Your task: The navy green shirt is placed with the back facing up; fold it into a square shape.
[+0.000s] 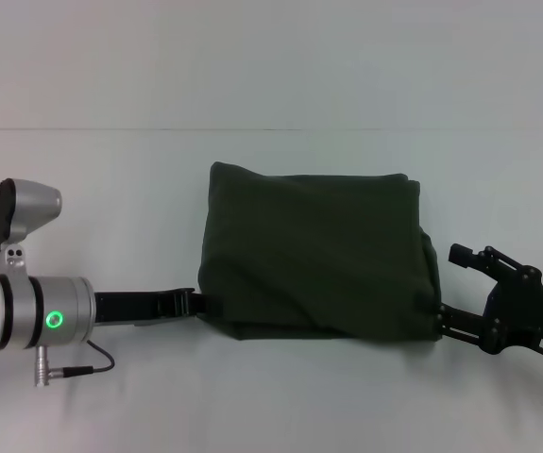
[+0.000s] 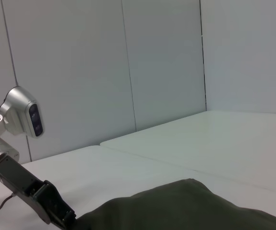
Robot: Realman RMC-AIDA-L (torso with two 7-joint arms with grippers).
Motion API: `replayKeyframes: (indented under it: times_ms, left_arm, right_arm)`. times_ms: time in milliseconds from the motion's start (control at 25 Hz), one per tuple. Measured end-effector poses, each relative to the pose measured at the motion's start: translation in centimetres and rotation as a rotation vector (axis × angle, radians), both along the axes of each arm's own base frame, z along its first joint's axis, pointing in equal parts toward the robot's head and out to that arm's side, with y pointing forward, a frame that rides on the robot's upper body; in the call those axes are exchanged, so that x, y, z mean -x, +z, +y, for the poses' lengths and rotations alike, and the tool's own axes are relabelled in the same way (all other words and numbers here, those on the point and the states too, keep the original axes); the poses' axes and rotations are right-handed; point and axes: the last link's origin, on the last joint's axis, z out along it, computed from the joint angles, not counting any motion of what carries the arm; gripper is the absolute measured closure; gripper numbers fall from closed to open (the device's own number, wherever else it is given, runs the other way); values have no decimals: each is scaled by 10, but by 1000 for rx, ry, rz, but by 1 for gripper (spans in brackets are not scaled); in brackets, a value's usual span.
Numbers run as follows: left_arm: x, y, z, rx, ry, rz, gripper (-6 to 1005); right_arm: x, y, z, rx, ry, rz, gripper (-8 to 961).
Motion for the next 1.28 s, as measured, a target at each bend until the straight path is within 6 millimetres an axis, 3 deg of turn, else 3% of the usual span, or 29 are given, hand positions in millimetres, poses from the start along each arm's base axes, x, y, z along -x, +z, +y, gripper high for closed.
replayKeyframes:
  times_ms: [240, 680, 1080, 1280]
  left_arm:
    - [4, 6, -8, 28, 12, -37, 955]
    - [53, 47, -51, -42, 143, -128, 955]
    - [51, 48, -59, -14, 93, -142, 956]
    - [48, 57, -60, -31, 56, -168, 956]
  right_arm:
    - [0, 0, 0, -2, 0, 2, 26]
    - [2, 1, 3, -4, 4, -2, 26]
    - [6, -1, 9, -3, 9, -4, 26]
    - [5, -2, 9, -7, 1, -4, 26]
